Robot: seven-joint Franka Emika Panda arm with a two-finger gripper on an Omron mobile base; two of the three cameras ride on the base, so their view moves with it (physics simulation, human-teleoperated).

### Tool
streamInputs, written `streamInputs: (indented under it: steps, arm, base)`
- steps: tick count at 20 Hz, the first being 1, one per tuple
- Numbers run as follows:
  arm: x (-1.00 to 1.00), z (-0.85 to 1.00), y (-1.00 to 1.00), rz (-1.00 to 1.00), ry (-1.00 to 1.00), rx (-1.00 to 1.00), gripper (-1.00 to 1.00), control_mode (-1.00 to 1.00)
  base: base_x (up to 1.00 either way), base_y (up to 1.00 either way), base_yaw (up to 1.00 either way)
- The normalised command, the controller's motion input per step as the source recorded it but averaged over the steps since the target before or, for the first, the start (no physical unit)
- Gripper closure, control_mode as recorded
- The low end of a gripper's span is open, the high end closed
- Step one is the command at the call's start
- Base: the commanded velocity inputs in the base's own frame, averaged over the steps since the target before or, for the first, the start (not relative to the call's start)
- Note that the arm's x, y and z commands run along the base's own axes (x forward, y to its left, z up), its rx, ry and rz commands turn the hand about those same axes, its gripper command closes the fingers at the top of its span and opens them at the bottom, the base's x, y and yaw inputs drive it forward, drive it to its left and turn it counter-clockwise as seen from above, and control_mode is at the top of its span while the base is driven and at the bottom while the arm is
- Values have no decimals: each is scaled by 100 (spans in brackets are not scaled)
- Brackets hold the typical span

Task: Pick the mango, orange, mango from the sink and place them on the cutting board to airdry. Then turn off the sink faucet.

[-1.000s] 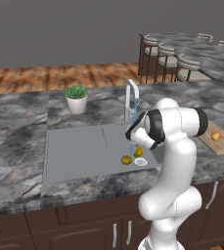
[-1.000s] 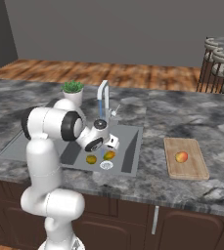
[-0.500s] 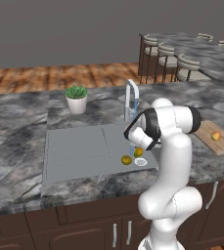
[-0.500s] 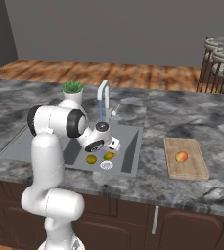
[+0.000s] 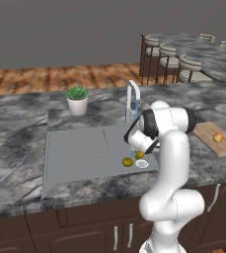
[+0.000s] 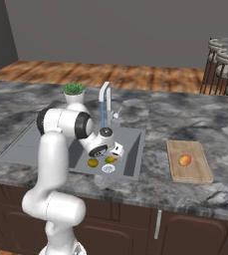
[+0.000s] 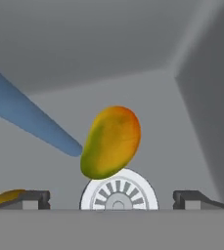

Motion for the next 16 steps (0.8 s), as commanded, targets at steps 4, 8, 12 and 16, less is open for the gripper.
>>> streamInputs:
  steps: [4,8,12,16]
  arm:
    - [26,-25,0,0,4,0,-100,-100]
    - [31,-25,0,0,5,0,-100,-100]
    - [33,-25,0,0,4,0,-100,-100]
    - [33,-23,0,0,4,0,-100,-100]
  base:
    - [0,0,0]
    - [0,0,0]
    - [0,0,0]
    - [0,0,0]
